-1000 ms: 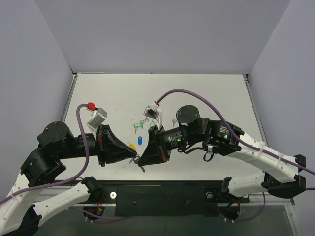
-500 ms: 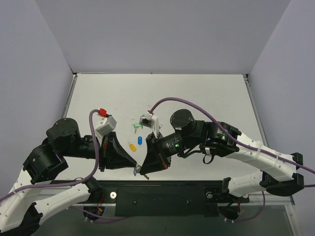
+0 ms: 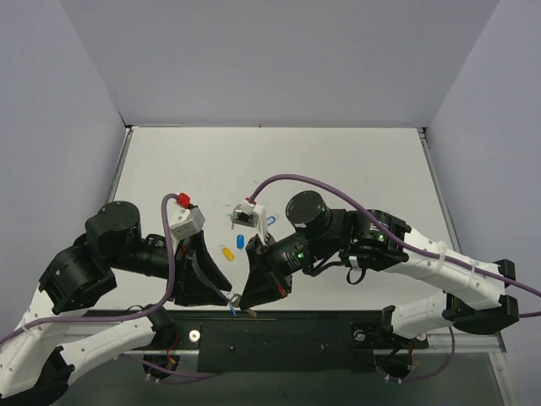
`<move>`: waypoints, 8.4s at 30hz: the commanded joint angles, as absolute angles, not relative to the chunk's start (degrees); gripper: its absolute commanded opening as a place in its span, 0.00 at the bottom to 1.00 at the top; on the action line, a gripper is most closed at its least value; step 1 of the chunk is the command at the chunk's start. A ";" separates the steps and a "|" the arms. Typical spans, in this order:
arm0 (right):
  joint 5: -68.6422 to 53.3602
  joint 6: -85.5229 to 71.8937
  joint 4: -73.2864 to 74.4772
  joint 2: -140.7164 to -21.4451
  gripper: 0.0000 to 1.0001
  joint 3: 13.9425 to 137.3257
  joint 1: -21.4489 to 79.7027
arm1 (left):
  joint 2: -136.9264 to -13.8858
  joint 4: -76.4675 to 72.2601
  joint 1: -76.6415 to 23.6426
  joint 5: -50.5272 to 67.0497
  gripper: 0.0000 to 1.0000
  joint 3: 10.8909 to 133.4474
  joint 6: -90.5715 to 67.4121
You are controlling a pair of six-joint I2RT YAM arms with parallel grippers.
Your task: Remove the keys from the keyring
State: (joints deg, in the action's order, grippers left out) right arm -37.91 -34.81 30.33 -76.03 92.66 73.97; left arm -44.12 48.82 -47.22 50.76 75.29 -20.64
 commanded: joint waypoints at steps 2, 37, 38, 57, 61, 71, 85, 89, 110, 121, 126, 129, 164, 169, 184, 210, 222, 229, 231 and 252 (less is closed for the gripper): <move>-38.67 -34.01 29.53 -75.06 0.00 95.62 74.44 | -42.10 47.64 -47.46 45.11 0.56 76.46 -23.20; -27.78 -35.33 27.07 -73.56 0.00 96.15 74.00 | -21.19 14.51 -47.46 24.44 0.51 53.98 -52.73; -27.69 -35.51 26.72 -73.65 0.00 96.24 74.00 | -20.75 13.37 -47.46 24.17 0.50 53.44 -53.52; -27.51 -36.12 25.22 -74.36 0.00 96.50 73.65 | -20.48 10.64 -47.46 27.68 0.42 49.39 -56.34; -27.51 -36.21 25.05 -74.44 0.00 96.42 73.65 | -20.92 10.20 -47.46 28.56 0.40 49.31 -56.51; -27.42 -36.12 24.96 -74.71 0.00 96.42 73.74 | -22.06 9.67 -47.46 31.11 0.35 49.13 -56.87; -28.21 -36.39 24.96 -74.09 0.00 95.45 73.74 | -23.46 14.06 -47.46 32.25 0.00 51.94 -53.01; -29.18 -36.65 25.31 -73.83 0.00 94.83 73.74 | -25.31 19.41 -47.46 34.71 0.00 55.36 -48.79; -36.30 -35.33 32.43 -76.02 0.00 96.85 74.35 | -33.83 39.28 -47.46 47.63 0.00 64.69 -32.62; -39.37 -32.35 38.93 -79.80 0.00 101.24 75.32 | -38.14 50.26 -47.46 51.06 0.00 69.16 -24.97; -39.99 -30.33 43.06 -81.47 0.00 103.88 75.85 | -39.37 53.69 -47.46 51.94 0.00 69.96 -22.68; -40.43 -29.18 45.35 -82.09 0.00 105.20 76.20 | -39.73 54.14 -47.90 52.56 0.00 69.61 -22.41; -18.64 -39.81 25.42 -78.40 0.00 98.79 75.85 | -6.17 5.92 -48.52 6.07 0.61 44.22 -55.62; -17.40 -40.78 21.36 -77.70 0.00 98.35 75.59 | -5.71 1.76 -48.52 5.80 0.47 41.40 -56.51; -17.58 -43.59 10.37 -74.53 0.00 92.90 73.74 | -10.64 -3.43 -48.52 10.90 0.50 42.01 -56.69; -18.90 -45.35 6.07 -73.48 0.00 90.00 72.95 | -12.74 -4.84 -48.52 12.04 0.00 41.83 -57.04; -21.00 -44.56 11.95 -72.25 0.00 90.70 72.33 | -17.84 13.60 -48.52 20.46 0.00 52.37 -48.18; -23.20 -44.12 16.34 -71.54 0.00 90.70 72.07 | -21.70 21.70 -48.52 27.68 0.00 56.33 -42.90; -24.08 -44.21 17.05 -71.46 0.00 90.53 72.16 | -23.02 22.76 -48.52 30.05 0.00 57.21 -41.76; -30.23 -38.58 30.32 -71.72 0.00 92.99 72.16 | -30.14 33.49 -48.52 47.98 0.00 60.12 -36.21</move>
State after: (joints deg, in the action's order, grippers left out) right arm -29.43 -40.21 29.67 -73.06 90.80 72.69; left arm -29.15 31.88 -48.34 42.13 57.91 -37.69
